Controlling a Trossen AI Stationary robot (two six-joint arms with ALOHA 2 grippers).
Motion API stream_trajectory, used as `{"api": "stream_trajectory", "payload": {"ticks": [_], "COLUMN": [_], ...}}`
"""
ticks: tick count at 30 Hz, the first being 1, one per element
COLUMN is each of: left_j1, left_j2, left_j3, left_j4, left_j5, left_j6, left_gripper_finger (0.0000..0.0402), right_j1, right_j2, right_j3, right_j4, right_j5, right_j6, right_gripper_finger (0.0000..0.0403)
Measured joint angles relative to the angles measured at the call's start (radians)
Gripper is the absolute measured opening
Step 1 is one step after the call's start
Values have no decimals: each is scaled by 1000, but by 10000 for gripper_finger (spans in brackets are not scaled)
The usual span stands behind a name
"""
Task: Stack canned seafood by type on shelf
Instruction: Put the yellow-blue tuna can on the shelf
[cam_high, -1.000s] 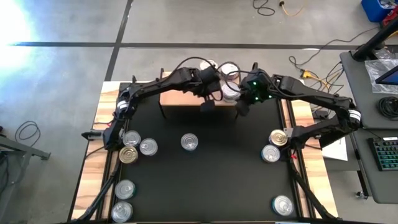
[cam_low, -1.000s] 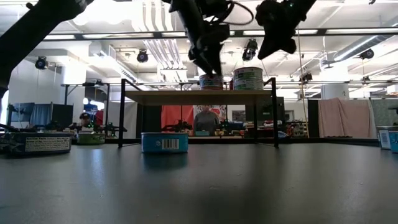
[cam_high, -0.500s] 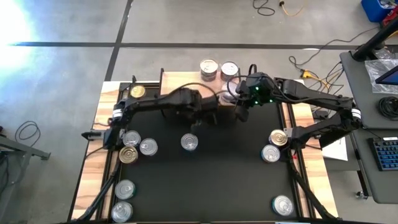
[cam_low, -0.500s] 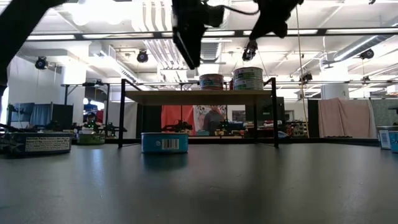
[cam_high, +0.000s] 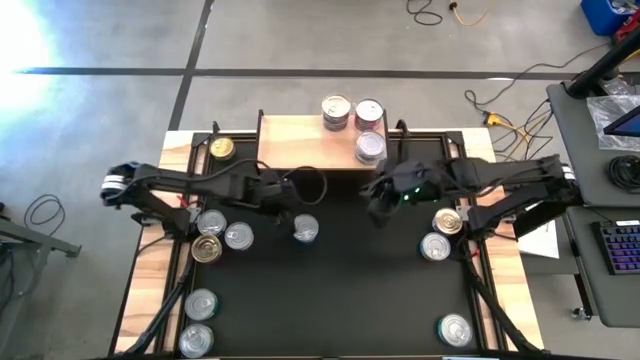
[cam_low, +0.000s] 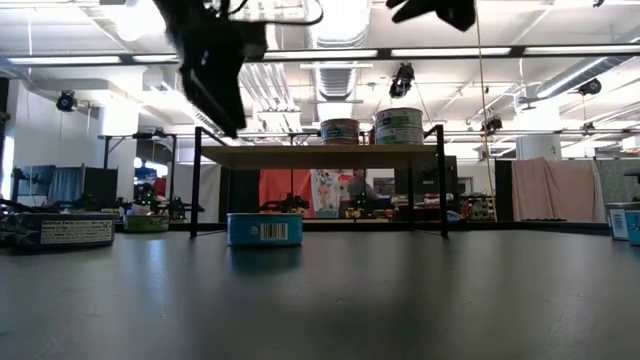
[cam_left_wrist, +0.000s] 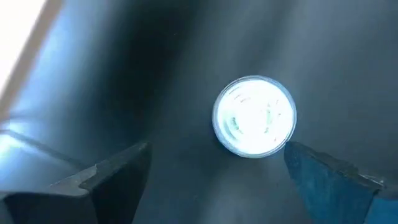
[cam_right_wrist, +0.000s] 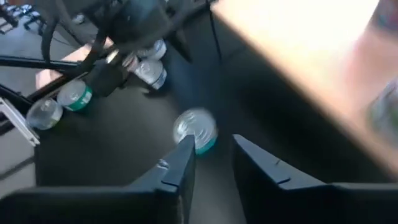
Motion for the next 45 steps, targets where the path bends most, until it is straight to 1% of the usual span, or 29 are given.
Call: {"api": "stream_trajectory", "payload": {"ticks": [2,4,6,8,11,16,20,23,26,28,30,32,34,36,38,42,45], "left_j1": [-1,-6,-16,-29,-37,-9,-4,-5,-6,-18,-38,-67,-111,-170,-233,-333,-368], "left_j2": [-40,-72,-101,-126,-167,-196,-177,-139,-87,-57,-37,-30,-35,-50,-72,-94,-94], "left_j3": [-87,-158,-210,-247,-303,-393,-455,-480,-482,-486,-493,-500,-513,-527,-540,-545,-538], "left_j4": [85,157,193,198,201,281,432,513,526,527,535,536,539,537,537,542,543], "left_j5": [29,97,161,183,188,274,285,285,280,275,275,274,270,244,199,129,124], "left_j6": [16,93,163,212,279,303,274,208,97,57,30,-3,-47,-91,-132,-192,-228], "left_gripper_finger": [350,350,350,350,352,373,393,398,394,387,380,373,366,362,358,356,356], "right_j1": [39,83,127,176,250,314,320,296,276,272,268,259,243,232,233,208,162], "right_j2": [27,58,88,116,150,195,229,270,337,387,435,481,520,555,591,667,733], "right_j3": [-14,-24,-26,-26,-26,-26,-26,-26,-26,-26,-26,-26,-26,-24,2,82,159], "right_j4": [-2,-4,-22,-30,-31,-85,-97,-95,-88,-63,-43,-12,41,105,115,66,36], "right_j5": [11,44,88,135,210,231,230,187,182,184,184,198,173,139,143,186,189], "right_j6": [78,174,290,388,503,671,670,621,584,567,586,691,777,799,827,890,866], "right_gripper_finger": [106,115,124,133,149,183,215,240,261,271,275,276,273,271,268,265,270]}}
